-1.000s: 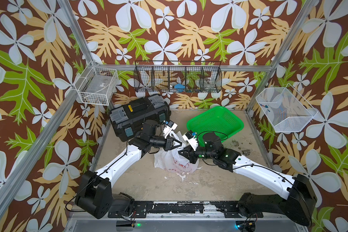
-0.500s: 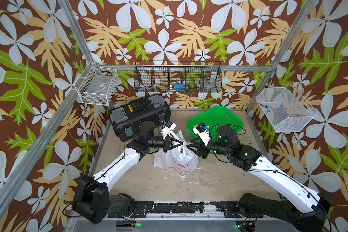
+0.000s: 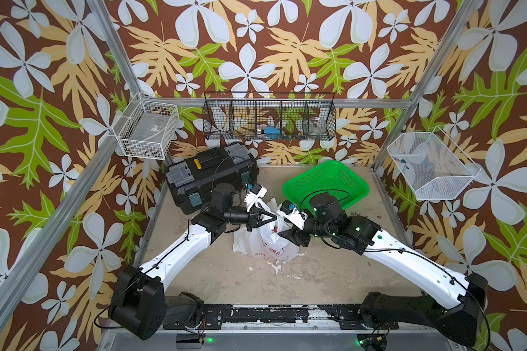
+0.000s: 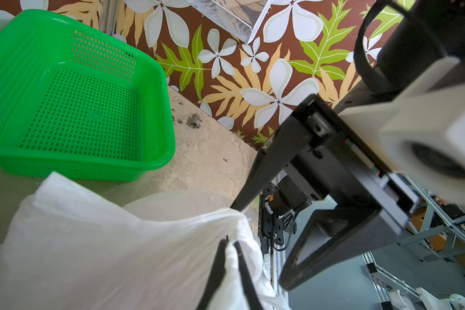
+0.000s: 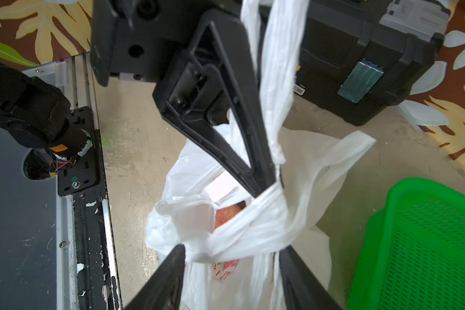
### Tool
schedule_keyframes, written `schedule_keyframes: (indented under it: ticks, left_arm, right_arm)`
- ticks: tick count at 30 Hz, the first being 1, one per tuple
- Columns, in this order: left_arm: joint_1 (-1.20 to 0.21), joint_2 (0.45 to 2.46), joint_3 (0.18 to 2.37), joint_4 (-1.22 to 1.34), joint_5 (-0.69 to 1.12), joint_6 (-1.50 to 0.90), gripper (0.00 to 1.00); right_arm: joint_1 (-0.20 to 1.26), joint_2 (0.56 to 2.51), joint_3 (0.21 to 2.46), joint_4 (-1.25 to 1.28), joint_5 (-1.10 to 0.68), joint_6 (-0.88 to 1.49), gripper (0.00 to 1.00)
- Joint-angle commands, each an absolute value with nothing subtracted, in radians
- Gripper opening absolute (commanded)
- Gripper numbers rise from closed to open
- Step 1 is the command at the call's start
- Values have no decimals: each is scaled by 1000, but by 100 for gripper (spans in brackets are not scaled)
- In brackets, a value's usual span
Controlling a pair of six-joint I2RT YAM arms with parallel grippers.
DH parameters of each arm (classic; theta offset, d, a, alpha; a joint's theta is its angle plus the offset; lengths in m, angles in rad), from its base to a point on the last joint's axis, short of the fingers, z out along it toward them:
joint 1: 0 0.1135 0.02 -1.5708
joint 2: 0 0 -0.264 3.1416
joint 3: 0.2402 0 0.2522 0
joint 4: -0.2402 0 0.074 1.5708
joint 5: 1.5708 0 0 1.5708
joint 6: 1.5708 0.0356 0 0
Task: Place the peach into a plastic bag & tie a knot
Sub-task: Cross the plastic bag at the center of the board.
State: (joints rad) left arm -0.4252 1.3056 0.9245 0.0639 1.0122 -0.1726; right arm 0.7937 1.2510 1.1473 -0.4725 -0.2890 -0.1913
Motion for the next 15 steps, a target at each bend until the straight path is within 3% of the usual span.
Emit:
schedule_keyframes:
  ticks: [1,15]
  left_arm:
    - [-426,1297,925,89,1041,-152,2]
    - [-443,1291,922,92,1058,-149,2]
  right_arm:
    - [793,1266,1145,-421,-230,-224,57]
    - [794,1337,1113,-251,-164,-250,54]
